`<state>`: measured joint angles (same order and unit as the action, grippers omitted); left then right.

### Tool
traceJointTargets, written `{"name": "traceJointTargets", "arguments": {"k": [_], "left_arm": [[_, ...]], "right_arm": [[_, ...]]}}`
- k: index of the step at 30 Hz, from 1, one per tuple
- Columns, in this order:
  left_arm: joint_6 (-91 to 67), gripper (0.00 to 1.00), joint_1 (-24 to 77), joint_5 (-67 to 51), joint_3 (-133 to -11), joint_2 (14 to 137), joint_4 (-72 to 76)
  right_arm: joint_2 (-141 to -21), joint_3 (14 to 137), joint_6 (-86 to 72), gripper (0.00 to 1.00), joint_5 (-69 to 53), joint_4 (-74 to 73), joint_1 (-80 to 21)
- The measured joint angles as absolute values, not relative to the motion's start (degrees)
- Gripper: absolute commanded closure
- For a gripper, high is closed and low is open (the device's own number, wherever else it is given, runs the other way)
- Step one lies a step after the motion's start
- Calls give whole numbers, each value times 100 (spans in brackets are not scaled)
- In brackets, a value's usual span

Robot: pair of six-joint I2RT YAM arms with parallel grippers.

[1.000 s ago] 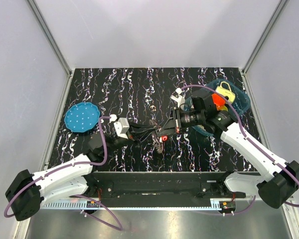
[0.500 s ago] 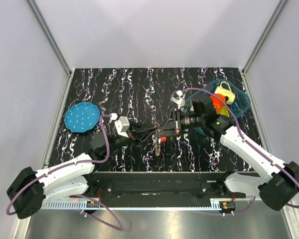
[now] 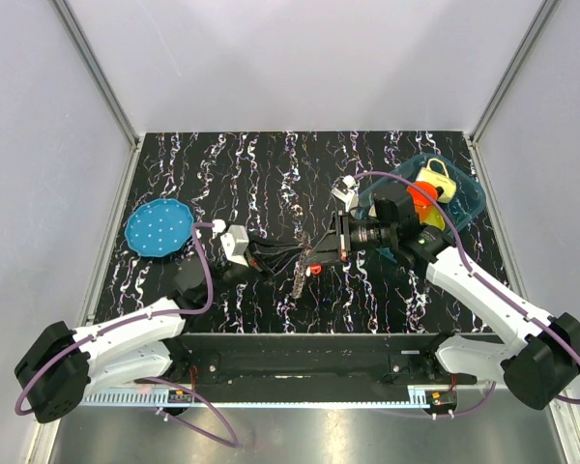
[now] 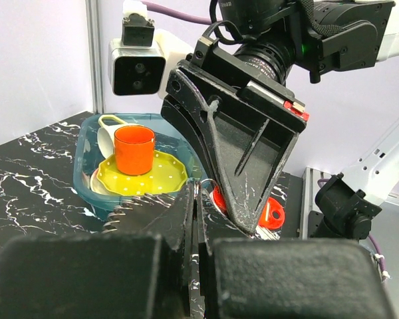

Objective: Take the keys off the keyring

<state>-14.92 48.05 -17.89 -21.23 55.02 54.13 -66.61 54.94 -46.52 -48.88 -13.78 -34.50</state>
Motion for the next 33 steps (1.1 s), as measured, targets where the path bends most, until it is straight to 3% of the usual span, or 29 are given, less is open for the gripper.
{"name": "traceJointTargets", "arguments": {"k": [15, 33], "left_arm": [[-1450, 100, 4770, -1643, -2091, 5522, 5513], [-1319, 100, 4762, -1745, -2008, 5293, 6176]], "right_arm": [[-6866, 5140, -5262, 100, -4904, -438, -3441], [-7441, 5592, -3940, 100, -4762, -1684, -3439]]}}
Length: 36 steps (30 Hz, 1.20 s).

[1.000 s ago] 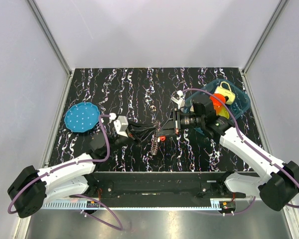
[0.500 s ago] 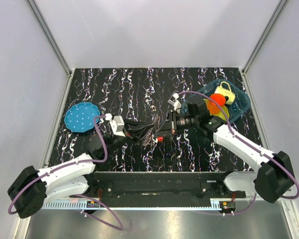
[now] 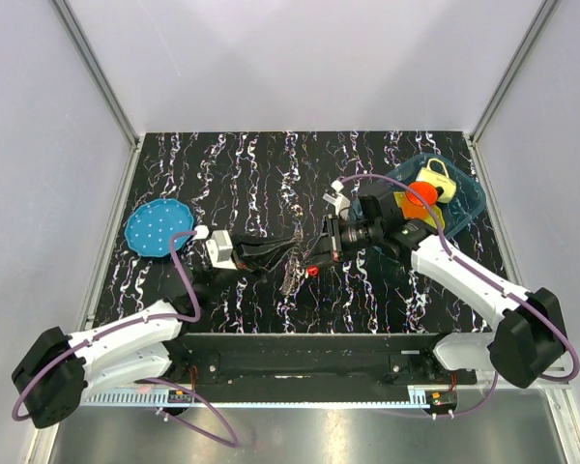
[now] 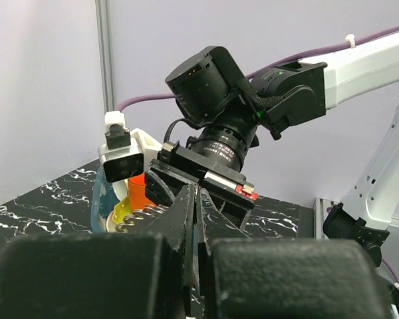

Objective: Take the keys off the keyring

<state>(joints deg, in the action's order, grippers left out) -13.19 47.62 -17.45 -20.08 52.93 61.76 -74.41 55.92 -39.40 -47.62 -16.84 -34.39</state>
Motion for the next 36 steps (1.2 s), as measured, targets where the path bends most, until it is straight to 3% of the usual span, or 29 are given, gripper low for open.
{"name": "traceJointTargets", "arguments": {"k": [8, 14, 23, 30, 34, 35, 36], "left_arm": [[-888, 100, 4733, -1280, -2012, 4856, 5328], [-696, 100, 4287, -615, -2010, 4333, 4217], [-764, 100, 4101, 255, -1999, 3903, 3046], [-867, 100, 4069, 613, -1896, 3813, 2792], [-963, 100, 4036, 764, -1750, 3935, 2790], [-980, 100, 4014, 794, -1745, 4014, 2770], [-1000, 100, 3986, 823, -1752, 4104, 2770]], "right_arm": [[-7244, 5612, -3758, 100, -4412, -2108, -3439], [-7397, 5966, -3430, 100, -3026, -2657, -3426], [-9797, 7288, -3146, 95, -548, -2639, -3361], [-11430, 8263, -2985, 84, 169, -2609, -3334], [-11845, 8523, -2923, 66, 401, -2600, -3284], [-11909, 8573, -2899, 56, 427, -2609, -3260], [-11955, 8619, -2877, 52, 456, -2617, -3238]]}}
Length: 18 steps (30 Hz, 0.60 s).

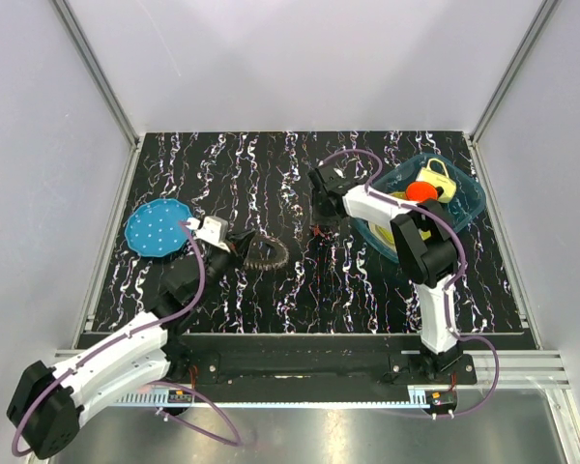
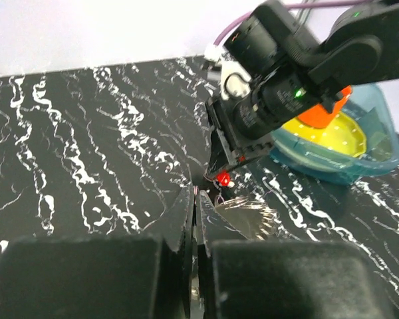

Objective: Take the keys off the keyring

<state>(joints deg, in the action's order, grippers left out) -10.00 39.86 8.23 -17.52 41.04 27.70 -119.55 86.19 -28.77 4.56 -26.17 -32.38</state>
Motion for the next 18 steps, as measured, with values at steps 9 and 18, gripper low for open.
{"name": "traceJointTargets", "arguments": {"k": [9, 18], "left_arm": [[-1081, 100, 3253, 727, -2108, 4921, 2899], [-1396, 100, 2324, 80, -2248, 5999, 4316]], "right_arm": [[-11555, 8864, -2696, 4, 661, -2840, -3100], [-8960, 7723, -2650, 0, 609, -2810, -3100]]}}
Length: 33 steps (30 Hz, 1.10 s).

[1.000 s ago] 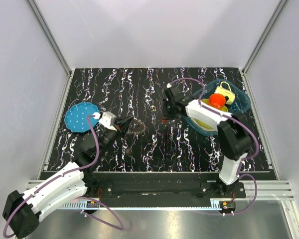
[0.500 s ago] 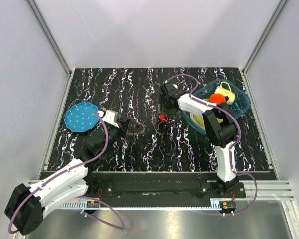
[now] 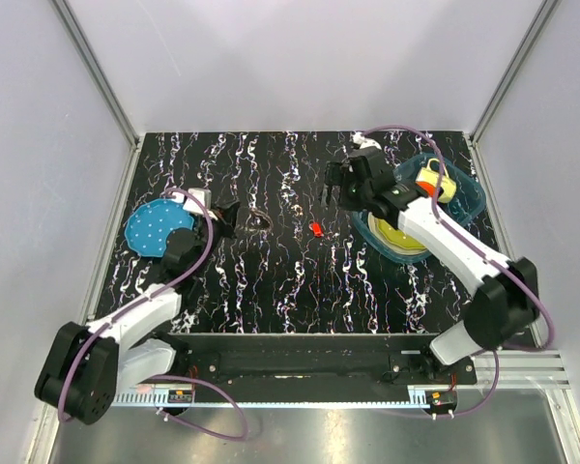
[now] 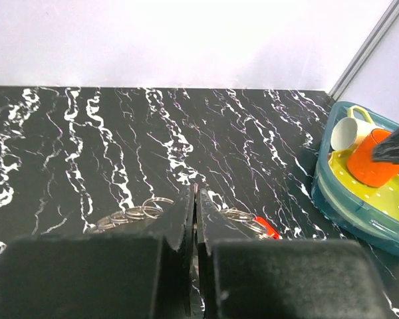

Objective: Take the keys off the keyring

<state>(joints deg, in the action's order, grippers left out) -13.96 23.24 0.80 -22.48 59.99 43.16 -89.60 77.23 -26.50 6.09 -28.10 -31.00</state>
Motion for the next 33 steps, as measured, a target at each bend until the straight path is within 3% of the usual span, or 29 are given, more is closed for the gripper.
{"name": "traceJointTargets", "arguments": {"k": [6, 21, 24, 26, 28, 31, 33], "left_arm": [[-2053, 100, 2255, -145, -1575, 6506, 5168], [-3286, 96, 2287, 845, -615, 5555, 3918], [-3494, 75, 2300, 1037, -580, 5557, 3562], [-3577, 51, 2316, 1083, -580, 5557, 3505], [-3607, 44, 2320, 1096, -613, 5559, 3411], [-3575, 24, 2320, 1074, -825, 5544, 3055], [-3485, 1, 2320, 1004, -1135, 5426, 2670]], "right_arm": [[-8138, 7183, -2585, 0, 392, -2862, -3100], [-7328, 6875, -2517, 0, -3, -3170, -3100], [-7225, 6875, -2532, 0, -113, -3218, -3100], [-7172, 6873, -2536, 0, -152, -3277, -3100], [-7133, 6847, -2547, 0, -187, -3291, -3100], [-7087, 6794, -2550, 0, -276, -3332, -3100], [-7030, 6735, -2539, 0, -325, -3389, -3100]]}}
